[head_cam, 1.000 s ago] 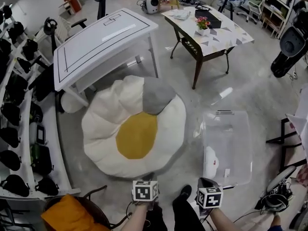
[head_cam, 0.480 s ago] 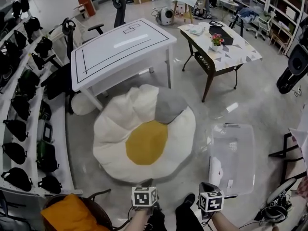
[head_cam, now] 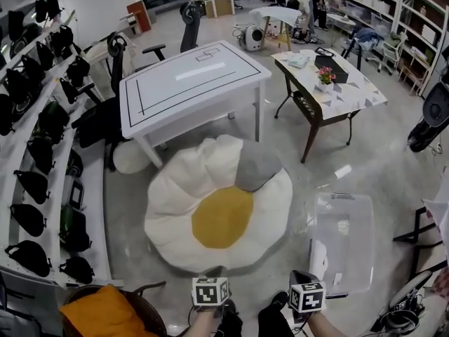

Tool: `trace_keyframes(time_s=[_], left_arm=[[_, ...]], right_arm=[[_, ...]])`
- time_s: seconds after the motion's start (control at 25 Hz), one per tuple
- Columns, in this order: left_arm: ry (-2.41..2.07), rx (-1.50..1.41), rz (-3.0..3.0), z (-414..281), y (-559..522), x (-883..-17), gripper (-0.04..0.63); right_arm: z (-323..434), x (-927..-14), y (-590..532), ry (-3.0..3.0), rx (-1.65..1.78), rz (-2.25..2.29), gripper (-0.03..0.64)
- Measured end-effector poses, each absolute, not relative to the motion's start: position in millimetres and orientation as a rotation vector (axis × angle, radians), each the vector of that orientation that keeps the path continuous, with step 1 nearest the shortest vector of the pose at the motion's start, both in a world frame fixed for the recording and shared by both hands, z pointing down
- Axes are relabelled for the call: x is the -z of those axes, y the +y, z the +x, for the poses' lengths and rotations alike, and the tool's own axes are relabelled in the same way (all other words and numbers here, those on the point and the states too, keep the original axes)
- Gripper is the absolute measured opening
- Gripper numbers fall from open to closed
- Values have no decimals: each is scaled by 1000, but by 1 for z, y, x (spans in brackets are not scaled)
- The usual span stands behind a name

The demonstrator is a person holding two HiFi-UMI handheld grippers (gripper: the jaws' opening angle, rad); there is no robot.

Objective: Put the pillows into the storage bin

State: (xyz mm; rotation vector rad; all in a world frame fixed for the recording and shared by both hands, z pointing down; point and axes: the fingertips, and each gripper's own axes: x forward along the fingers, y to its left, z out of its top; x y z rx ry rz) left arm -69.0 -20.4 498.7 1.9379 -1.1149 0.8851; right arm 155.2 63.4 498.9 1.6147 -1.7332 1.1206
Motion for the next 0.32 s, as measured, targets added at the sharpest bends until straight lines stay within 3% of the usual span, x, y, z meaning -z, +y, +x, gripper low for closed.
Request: trace_keyframes(time_s=[0.32], left_arm=[[-1146, -862, 1904, -100, -6, -491, 21]], right_arm=[[131, -484, 64, -1772, -1111, 1589, -1]])
